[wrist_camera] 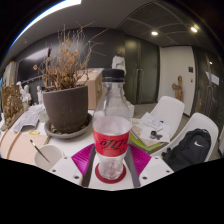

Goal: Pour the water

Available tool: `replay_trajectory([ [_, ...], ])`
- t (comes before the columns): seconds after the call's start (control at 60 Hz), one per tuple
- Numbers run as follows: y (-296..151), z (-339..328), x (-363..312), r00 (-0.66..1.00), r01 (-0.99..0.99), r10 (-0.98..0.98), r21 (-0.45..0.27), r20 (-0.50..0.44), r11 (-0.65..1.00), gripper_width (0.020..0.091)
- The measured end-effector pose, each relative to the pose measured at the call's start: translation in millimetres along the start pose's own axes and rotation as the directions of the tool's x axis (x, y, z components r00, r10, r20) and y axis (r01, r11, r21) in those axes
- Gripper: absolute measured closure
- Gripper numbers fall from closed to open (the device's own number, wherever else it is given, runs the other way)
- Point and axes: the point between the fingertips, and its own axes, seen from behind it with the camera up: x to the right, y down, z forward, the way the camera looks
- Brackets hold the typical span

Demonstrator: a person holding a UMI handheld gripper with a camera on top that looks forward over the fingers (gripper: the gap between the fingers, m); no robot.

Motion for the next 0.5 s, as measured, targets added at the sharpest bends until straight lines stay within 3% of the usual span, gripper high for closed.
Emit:
replay_trajectory([
  [0.017,2.2,-0.4,-0.5,1.0,0.0,0.0,-0.013,0.002,1.0,0.0467],
  [0.05,6.3,-4.1,-1.0,1.0,-0.003,0.003,-0.03,0.006,1.0,0.025],
  [0.067,7.4,-5.8,-2.0,1.0,-0.004,0.004,-0.036,0.009,0.999,0.0238],
  [0.1,9.5,-11.2,-0.7,1.0,-0.001,0.001,-0.051,0.003,0.999,0.0278],
  [0.167,11.0,-26.2,2.5,1.0,0.007,-0.008,-0.069,-0.018,0.998,0.0233],
  [0.5,12.6,-175.1,-37.6,0.995,0.022,-0.037,-0.167,-0.091,0.986,0.025],
])
